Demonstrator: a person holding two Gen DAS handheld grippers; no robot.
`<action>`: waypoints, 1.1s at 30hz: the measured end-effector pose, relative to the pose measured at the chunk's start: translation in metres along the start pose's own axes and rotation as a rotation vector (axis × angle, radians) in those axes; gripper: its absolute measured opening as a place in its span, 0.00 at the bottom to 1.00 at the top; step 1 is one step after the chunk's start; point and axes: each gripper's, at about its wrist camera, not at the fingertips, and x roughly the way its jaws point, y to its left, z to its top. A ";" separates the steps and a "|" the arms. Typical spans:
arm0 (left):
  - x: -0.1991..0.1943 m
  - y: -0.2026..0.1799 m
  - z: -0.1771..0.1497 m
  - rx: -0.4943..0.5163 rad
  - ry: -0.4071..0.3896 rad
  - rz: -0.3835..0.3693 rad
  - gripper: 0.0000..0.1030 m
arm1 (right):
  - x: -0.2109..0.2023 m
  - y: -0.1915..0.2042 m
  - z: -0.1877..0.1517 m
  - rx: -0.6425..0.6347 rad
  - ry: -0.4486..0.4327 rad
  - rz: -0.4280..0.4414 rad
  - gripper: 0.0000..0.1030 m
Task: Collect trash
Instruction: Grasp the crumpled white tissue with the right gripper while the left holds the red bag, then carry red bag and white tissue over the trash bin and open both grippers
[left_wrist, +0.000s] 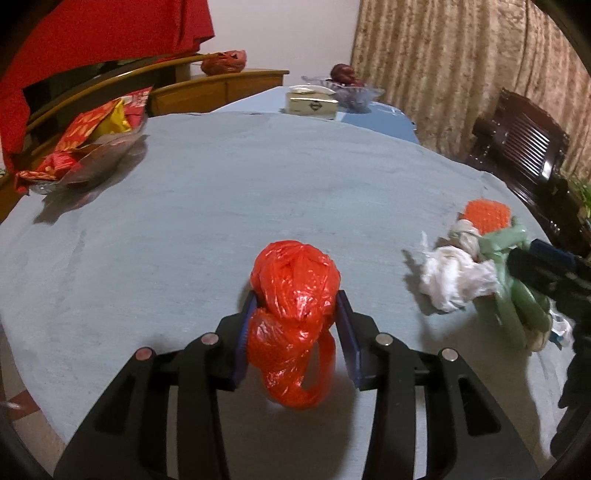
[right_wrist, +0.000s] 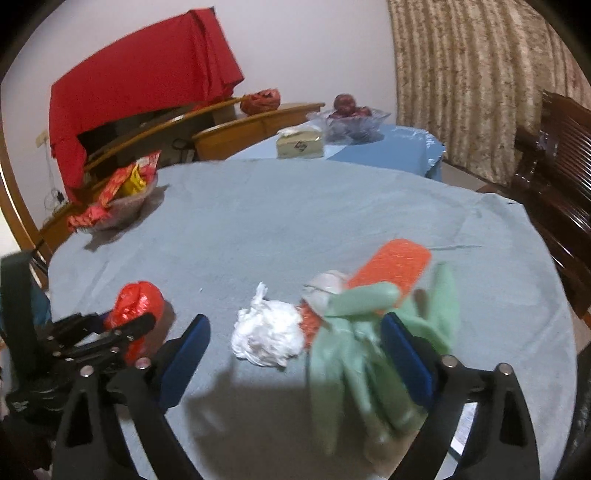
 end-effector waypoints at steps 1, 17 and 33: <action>0.000 0.003 0.000 0.000 -0.002 0.007 0.39 | 0.006 0.004 0.000 -0.008 0.010 0.007 0.83; 0.002 0.016 -0.005 -0.017 0.011 0.032 0.39 | 0.048 0.025 -0.016 -0.096 0.138 0.030 0.51; -0.051 -0.027 0.002 0.044 -0.058 -0.017 0.39 | -0.067 0.009 0.005 -0.034 -0.036 0.137 0.47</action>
